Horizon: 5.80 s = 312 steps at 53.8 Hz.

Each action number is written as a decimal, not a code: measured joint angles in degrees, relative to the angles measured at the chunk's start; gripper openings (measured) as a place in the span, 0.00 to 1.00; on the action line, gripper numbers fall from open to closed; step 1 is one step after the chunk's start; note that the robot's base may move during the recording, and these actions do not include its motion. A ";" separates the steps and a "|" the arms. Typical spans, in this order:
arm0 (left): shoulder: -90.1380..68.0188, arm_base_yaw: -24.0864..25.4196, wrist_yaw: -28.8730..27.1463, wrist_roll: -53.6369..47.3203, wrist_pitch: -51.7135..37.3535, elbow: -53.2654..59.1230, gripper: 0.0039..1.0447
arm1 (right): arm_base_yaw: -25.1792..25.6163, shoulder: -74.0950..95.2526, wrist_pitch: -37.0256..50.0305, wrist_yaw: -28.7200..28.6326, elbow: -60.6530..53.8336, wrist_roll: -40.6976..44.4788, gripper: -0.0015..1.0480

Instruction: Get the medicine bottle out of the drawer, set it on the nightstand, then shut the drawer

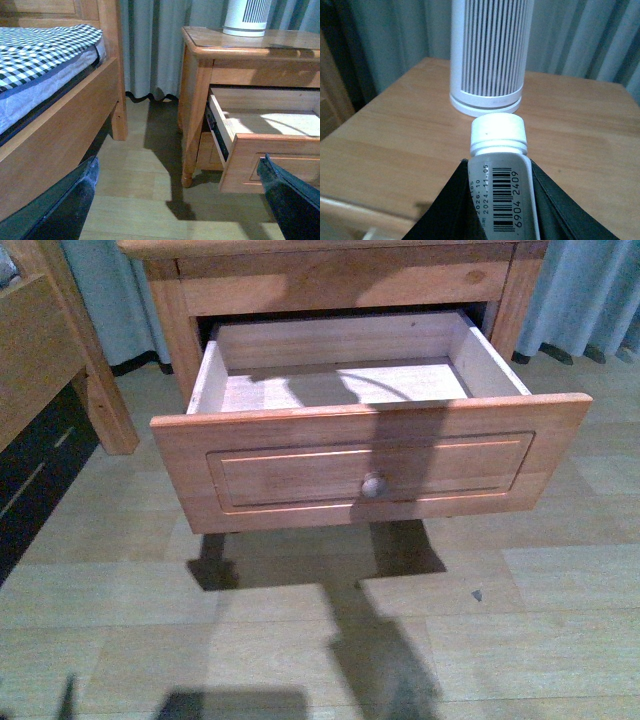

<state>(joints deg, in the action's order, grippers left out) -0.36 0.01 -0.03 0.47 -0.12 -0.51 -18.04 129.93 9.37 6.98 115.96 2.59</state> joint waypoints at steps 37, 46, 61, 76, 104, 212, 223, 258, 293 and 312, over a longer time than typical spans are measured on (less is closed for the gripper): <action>0.00 0.00 0.00 0.00 0.00 0.00 0.94 | 2.64 9.88 3.17 3.50 6.60 2.97 0.85; 0.00 0.00 0.00 0.00 0.00 0.00 0.94 | 2.43 -2.49 9.60 1.73 -8.15 0.98 0.93; 0.00 0.00 0.00 0.00 0.00 0.00 0.94 | 0.28 -30.01 13.33 -2.58 -40.94 -4.85 0.72; 0.00 0.00 0.00 0.00 0.00 0.00 0.94 | -3.76 -40.44 15.58 -2.97 -71.38 -9.86 0.26; 0.00 0.00 0.00 0.00 0.00 0.00 0.94 | -2.19 -15.58 35.36 2.58 -75.41 -5.18 0.03; 0.00 0.00 0.00 0.00 0.00 0.00 0.94 | 4.76 8.63 22.71 -0.59 -30.14 -2.60 0.03; 0.00 0.00 0.00 0.00 0.00 0.00 0.94 | 4.33 -11.19 27.43 -5.18 -50.95 -10.67 0.03; 0.00 0.00 0.00 0.00 0.00 0.00 0.94 | 17.57 -95.01 -4.52 -23.65 -87.38 -14.93 0.56; 0.00 0.00 0.00 0.00 0.00 0.00 0.94 | 18.25 -123.16 -11.02 -7.17 -108.00 -3.15 0.20; 0.00 0.00 0.00 0.00 0.00 0.00 0.94 | 18.25 -126.33 -10.10 -7.17 -112.10 -2.86 0.03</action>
<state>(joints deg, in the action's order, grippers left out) -0.36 0.01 -0.03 0.47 -0.12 -0.51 0.21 3.60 -0.73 -0.19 3.86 -0.27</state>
